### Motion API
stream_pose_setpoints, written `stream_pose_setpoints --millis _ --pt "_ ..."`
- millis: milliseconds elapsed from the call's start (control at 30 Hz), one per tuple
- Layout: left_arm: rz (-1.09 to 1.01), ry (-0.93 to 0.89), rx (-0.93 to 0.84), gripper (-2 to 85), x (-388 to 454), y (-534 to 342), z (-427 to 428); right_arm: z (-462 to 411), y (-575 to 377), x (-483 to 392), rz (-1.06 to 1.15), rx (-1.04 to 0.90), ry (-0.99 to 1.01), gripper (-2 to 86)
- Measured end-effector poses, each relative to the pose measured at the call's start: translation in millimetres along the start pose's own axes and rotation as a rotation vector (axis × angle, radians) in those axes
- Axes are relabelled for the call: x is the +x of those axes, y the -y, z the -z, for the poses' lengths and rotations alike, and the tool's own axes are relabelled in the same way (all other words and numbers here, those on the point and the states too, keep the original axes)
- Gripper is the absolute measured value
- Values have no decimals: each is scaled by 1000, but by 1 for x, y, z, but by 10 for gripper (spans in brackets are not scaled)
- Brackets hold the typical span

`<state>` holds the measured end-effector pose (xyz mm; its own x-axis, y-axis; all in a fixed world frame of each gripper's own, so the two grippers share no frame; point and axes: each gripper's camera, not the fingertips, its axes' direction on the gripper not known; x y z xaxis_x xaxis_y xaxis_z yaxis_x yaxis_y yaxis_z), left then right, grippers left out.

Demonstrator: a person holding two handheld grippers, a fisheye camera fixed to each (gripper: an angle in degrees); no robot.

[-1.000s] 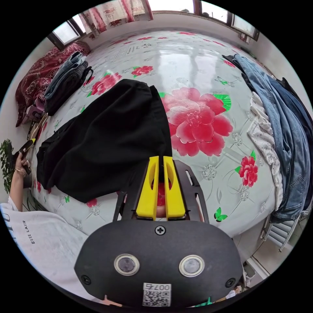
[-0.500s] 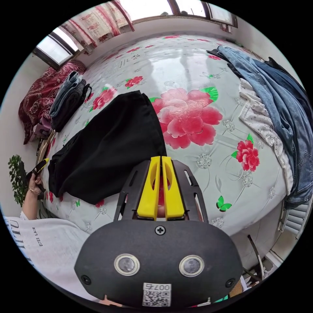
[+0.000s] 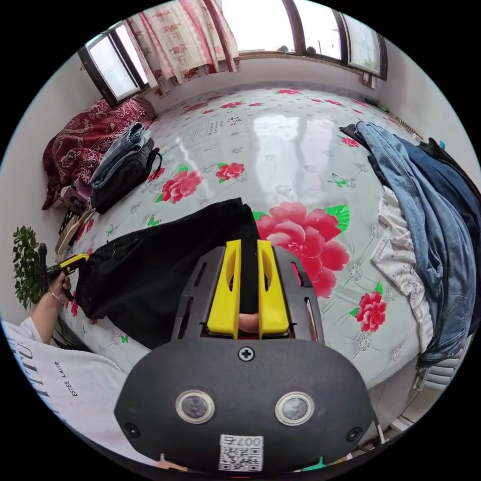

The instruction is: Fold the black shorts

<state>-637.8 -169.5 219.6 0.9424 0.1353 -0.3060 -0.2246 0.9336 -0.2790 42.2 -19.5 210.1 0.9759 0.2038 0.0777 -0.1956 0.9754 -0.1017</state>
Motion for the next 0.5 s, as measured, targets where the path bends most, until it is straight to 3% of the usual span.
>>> stream_pose_setpoints --millis 167,433,500 --pt "-48 92 -43 -5 15 4 -16 -44 48 -24 121 -85 1 46" --pt "93 -37 75 -7 -6 -7 13 -123 75 -37 141 -269 -57 26" --pt "110 -78 141 -4 -12 -15 25 -120 72 -37 140 -209 -61 12"
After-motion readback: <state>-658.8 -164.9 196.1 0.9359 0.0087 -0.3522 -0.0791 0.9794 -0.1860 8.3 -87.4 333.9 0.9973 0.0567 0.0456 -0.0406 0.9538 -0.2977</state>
